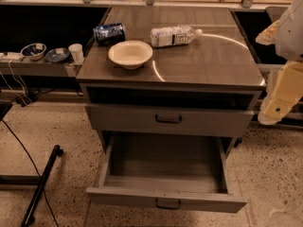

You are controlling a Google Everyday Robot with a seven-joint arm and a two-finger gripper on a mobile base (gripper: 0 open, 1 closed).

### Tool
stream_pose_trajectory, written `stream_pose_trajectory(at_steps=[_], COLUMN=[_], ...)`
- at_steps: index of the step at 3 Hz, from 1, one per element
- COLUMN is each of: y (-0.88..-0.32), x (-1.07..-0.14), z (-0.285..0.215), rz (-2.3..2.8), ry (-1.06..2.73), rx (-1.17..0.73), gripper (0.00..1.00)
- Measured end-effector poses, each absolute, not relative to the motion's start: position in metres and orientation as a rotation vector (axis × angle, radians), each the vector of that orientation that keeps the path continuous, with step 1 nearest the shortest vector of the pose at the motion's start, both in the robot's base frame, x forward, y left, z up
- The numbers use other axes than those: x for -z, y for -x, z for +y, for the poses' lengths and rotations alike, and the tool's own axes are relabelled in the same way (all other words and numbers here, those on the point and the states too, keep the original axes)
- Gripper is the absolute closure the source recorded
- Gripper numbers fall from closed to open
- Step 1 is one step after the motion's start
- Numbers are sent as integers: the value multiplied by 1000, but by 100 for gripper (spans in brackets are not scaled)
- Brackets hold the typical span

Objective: Close middle drawer

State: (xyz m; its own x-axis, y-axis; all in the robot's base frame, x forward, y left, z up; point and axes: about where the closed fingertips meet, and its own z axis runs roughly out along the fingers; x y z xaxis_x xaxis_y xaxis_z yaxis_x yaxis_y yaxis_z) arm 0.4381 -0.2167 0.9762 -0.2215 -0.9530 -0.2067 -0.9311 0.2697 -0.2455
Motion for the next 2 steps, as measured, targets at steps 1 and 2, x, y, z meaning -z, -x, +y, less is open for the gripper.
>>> stream_pose_trajectory(at_steps=[1, 2], y=[-438, -437], x=[-976, -952], z=[-217, -221], rz=[2232, 2198], ry=[1725, 1722], rx=[98, 101], gripper=[0, 0])
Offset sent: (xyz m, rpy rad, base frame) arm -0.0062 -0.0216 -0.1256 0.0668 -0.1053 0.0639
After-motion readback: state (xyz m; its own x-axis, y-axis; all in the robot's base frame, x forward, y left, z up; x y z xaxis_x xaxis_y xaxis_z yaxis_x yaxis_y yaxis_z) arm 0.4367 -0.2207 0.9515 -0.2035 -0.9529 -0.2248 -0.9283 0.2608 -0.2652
